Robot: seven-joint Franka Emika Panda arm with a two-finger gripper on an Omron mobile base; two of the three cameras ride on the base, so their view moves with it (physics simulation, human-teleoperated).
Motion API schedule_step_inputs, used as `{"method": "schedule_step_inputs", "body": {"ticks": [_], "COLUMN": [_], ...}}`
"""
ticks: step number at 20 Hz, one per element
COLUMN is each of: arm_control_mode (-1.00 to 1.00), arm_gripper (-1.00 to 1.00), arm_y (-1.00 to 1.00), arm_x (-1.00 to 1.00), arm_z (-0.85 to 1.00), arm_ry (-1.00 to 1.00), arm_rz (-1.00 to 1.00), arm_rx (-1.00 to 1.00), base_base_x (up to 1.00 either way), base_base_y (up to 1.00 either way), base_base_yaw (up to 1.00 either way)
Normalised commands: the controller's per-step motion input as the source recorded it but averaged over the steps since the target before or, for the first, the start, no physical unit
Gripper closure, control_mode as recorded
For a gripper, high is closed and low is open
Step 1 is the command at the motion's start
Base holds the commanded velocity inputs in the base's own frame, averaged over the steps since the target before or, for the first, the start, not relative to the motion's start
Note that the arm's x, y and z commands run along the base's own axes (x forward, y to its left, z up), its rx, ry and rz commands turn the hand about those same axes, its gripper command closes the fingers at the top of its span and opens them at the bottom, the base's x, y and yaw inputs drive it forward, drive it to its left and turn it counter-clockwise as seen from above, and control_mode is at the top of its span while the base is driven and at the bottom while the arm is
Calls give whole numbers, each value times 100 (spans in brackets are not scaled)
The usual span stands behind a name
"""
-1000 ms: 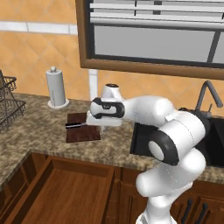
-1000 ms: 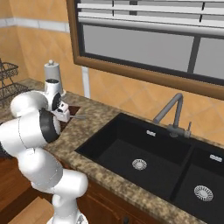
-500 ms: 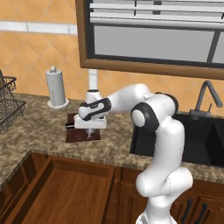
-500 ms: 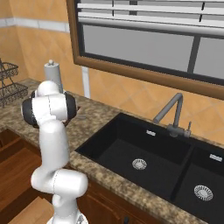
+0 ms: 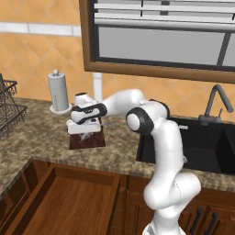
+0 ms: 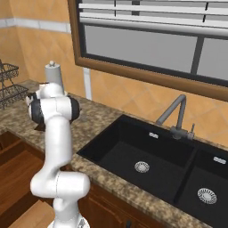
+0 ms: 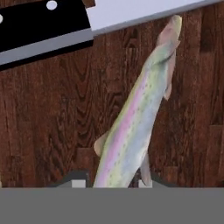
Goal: Pick up the knife from the drawer and place it on the cutting board. Then place the meat from the plate to the cutting board.
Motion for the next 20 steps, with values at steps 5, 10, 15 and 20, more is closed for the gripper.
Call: {"method": "schedule_step_inputs", "body": {"ticks": [5, 10, 15, 20], "arm_control_mode": [-100, -100, -100, -100], "arm_gripper": [-100, -100, -100, -100], "arm_y": [-36, -45, -98, -100], "arm_x": [-66, -71, -100, -100], "arm_z": [16, 70, 57, 45], "arm_ry": [-25, -30, -31, -16], "arm_rz": [0, 0, 0, -3], "arm_rx": [0, 1, 10, 15], "base_base_x": [0, 0, 0, 0], "base_base_y": [0, 0, 0, 0], "base_base_yaw": [0, 0, 0, 0]}}
